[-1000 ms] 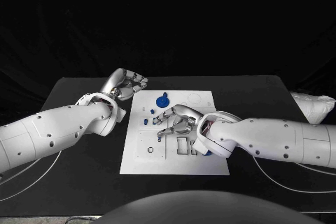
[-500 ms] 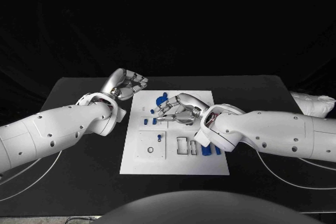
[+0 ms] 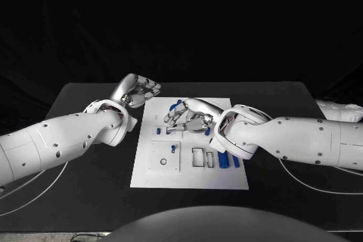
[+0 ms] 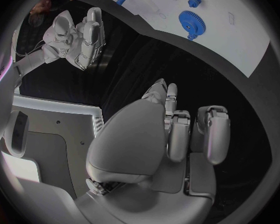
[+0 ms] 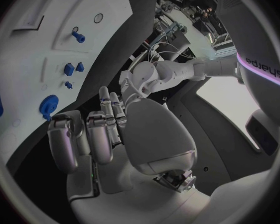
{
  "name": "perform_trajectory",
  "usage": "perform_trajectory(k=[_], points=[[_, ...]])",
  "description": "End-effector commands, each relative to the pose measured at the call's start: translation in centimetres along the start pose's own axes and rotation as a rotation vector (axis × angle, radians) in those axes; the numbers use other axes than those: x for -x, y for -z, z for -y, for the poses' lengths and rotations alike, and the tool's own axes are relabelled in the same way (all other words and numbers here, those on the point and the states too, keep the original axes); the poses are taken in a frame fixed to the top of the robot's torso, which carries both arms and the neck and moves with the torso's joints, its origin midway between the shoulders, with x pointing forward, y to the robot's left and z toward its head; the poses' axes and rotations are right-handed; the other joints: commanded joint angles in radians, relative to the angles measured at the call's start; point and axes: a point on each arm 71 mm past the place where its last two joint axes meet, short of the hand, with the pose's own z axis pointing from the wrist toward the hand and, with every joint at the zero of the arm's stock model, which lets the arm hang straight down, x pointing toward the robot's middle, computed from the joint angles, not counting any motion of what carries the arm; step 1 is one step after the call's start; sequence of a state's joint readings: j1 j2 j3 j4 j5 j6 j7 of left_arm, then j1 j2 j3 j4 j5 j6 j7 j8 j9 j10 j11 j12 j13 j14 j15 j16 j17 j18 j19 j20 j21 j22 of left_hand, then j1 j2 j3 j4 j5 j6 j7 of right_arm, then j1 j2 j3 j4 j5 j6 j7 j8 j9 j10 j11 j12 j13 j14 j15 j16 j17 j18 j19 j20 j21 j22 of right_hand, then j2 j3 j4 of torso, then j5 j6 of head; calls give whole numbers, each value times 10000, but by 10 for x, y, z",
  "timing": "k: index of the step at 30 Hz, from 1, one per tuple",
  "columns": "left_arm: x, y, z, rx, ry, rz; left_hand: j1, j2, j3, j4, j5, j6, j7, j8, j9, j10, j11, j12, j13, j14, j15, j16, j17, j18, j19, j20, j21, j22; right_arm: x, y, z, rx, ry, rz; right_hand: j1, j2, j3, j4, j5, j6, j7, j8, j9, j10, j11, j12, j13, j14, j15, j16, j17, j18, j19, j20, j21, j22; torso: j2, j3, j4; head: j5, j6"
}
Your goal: Assemble the parts on the task board
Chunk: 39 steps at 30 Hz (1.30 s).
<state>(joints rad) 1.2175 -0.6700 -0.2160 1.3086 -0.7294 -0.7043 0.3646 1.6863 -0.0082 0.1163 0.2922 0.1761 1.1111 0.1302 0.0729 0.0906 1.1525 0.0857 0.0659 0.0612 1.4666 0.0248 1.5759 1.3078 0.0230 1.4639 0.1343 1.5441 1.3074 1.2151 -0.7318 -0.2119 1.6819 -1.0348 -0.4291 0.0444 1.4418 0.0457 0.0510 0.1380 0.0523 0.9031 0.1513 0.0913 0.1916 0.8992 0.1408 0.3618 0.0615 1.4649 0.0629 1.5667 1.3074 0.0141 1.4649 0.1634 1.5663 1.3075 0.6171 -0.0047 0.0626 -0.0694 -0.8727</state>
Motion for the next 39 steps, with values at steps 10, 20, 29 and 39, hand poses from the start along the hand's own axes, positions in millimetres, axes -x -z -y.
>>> perform_trajectory(k=[10,20,29,39], points=[[0,1,2,-179,-72,-107,60,25,65,4,-36,77,-4,-10,13,75,-19,-37,-5,1042,-48,-51,2630,-169,896,-81,37,2555,-20,-8,-12,400,4927,-2423,526,-123,41,-246,-49,448,-84,-89,-217,177,-110,-622,-8,1059,27,41,2634,-141,1059,86,45,2633,-6,-8,0,74,1],[1,1,1,-172,-96,-102,60,25,65,4,-36,77,-4,-10,13,75,-19,-37,-5,1042,-48,-51,2630,-169,896,-81,37,2555,-29,-14,-11,161,5616,-3229,557,-249,-22,-226,-51,239,-298,-277,-394,287,-159,-964,-9,1059,-73,41,2634,-141,1059,-16,45,2633,-7,2,-26,71,1],[1,1,1,-183,-106,-132,60,25,65,4,-36,77,-4,-10,13,75,-19,-37,-5,1042,-48,-51,2630,-169,896,-81,37,2555,-34,-18,-9,-111,5864,-3489,594,-238,-16,-229,-49,200,-297,-279,-457,283,-139,-1130,-10,1059,-55,41,2634,-141,1059,-20,45,2633,-21,0,-25,58,1],[0,1,1,-190,-100,-153,60,25,65,4,-36,77,-4,-10,13,75,-19,-37,-5,1042,-48,-51,2630,-169,896,-81,37,2555,-39,-22,-8,-309,6055,-3648,711,-219,35,-288,-47,205,-303,-270,-514,359,-149,-1258,-2,1059,-70,41,2634,-141,1059,-25,45,2633,1,-4,-14,32,1]])
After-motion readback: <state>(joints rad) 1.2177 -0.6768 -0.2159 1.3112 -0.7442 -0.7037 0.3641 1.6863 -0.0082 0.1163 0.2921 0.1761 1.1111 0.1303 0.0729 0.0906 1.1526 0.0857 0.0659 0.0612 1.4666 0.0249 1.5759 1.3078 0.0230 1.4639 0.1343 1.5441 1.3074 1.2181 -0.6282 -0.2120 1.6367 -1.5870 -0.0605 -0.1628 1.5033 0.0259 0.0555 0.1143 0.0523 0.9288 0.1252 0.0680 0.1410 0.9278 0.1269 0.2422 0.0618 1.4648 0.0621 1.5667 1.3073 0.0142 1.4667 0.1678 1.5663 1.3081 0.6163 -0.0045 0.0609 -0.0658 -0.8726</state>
